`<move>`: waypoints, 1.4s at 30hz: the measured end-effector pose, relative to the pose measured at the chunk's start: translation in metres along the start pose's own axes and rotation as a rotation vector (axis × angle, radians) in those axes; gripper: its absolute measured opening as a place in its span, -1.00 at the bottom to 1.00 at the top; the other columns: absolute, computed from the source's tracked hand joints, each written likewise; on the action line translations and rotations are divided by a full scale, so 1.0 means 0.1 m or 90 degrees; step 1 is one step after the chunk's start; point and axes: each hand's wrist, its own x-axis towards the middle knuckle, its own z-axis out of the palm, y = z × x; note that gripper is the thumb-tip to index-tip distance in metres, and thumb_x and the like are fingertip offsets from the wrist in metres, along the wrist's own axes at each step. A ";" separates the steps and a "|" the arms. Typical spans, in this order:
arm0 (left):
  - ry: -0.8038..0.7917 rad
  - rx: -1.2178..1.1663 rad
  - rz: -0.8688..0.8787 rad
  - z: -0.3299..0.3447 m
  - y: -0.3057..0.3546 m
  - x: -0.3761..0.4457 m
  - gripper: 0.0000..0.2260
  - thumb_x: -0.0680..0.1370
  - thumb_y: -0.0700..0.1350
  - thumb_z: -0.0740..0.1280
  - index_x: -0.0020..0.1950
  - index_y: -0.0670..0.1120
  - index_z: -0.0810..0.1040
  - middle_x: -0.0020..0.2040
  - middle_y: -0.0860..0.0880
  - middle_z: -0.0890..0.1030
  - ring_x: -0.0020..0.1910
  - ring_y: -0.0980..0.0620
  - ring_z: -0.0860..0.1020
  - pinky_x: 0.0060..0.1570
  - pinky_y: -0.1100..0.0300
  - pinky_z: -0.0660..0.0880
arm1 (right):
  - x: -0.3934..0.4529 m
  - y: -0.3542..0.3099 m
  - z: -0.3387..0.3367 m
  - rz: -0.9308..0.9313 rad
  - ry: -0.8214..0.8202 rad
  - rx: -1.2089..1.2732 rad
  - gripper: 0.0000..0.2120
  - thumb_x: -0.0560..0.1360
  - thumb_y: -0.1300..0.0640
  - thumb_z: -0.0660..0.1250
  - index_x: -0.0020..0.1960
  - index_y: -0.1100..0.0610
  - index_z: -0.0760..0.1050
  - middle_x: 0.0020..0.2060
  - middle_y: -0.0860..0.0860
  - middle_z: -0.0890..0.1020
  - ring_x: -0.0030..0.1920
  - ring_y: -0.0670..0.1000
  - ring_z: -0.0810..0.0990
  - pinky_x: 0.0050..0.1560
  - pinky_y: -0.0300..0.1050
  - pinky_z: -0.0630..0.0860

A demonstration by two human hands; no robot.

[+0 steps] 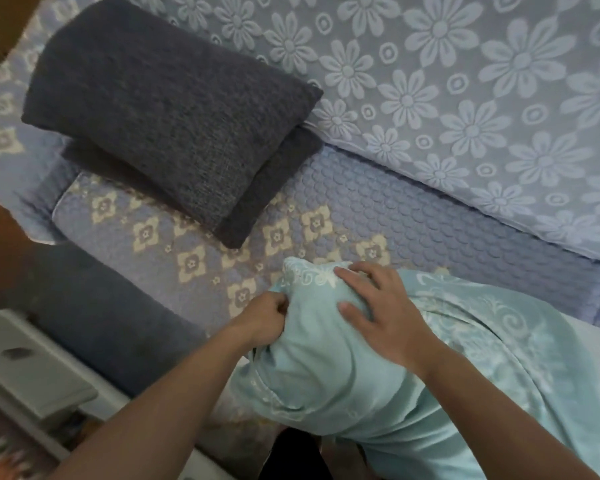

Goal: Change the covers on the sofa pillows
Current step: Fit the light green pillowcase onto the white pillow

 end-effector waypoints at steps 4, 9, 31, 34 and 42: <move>0.188 -0.081 -0.094 -0.04 0.01 -0.10 -0.84 0.50 -0.26 0.20 -0.26 -0.10 0.47 -0.22 -0.09 0.59 -0.16 -0.14 0.57 -0.13 0.02 0.51 | 0.00 -0.07 0.07 -0.049 -0.079 -0.085 -0.35 0.55 -0.38 0.10 0.58 -0.18 0.15 0.50 -0.18 0.28 0.40 0.01 0.25 0.46 -0.01 0.25; 0.448 0.021 0.008 -0.47 0.35 -0.31 -0.83 0.54 -0.23 0.22 -0.20 -0.01 0.36 -0.21 -0.02 0.48 -0.18 -0.10 0.45 -0.18 0.08 0.29 | -0.06 -0.01 0.15 -0.077 -0.128 -0.170 -0.38 0.55 -0.40 0.06 0.56 -0.23 0.16 0.41 -0.13 0.41 0.37 0.04 0.34 0.41 0.16 0.26; 0.369 -0.130 -0.086 0.67 0.11 0.09 -0.77 0.51 0.08 0.42 -0.02 0.00 0.43 0.01 -0.01 0.48 0.01 -0.05 0.47 0.00 0.06 0.43 | -0.09 0.75 -0.06 0.387 0.084 -0.028 -0.76 0.57 0.04 0.34 -0.21 0.13 0.47 -0.28 0.00 0.54 -0.19 0.10 0.53 -0.21 -0.04 0.37; 0.322 0.029 -0.067 0.54 0.08 0.20 -0.57 0.46 0.37 0.30 0.01 0.03 0.43 -0.05 0.06 0.45 -0.01 -0.02 0.43 0.02 0.00 0.46 | -0.04 0.77 -0.14 0.406 0.115 0.013 -0.73 0.59 0.02 0.31 -0.24 0.13 0.44 -0.32 -0.02 0.51 -0.23 0.08 0.49 -0.22 -0.05 0.30; 0.137 -0.132 0.004 0.35 0.15 0.50 -0.66 0.66 0.09 0.26 -0.20 -0.08 0.59 -0.21 -0.04 0.63 -0.10 -0.11 0.62 -0.19 0.12 0.44 | 0.09 0.72 -0.41 0.257 0.114 -0.126 -0.76 0.62 0.06 0.23 -0.18 0.14 0.47 -0.21 0.05 0.55 -0.11 0.17 0.52 -0.21 -0.02 0.30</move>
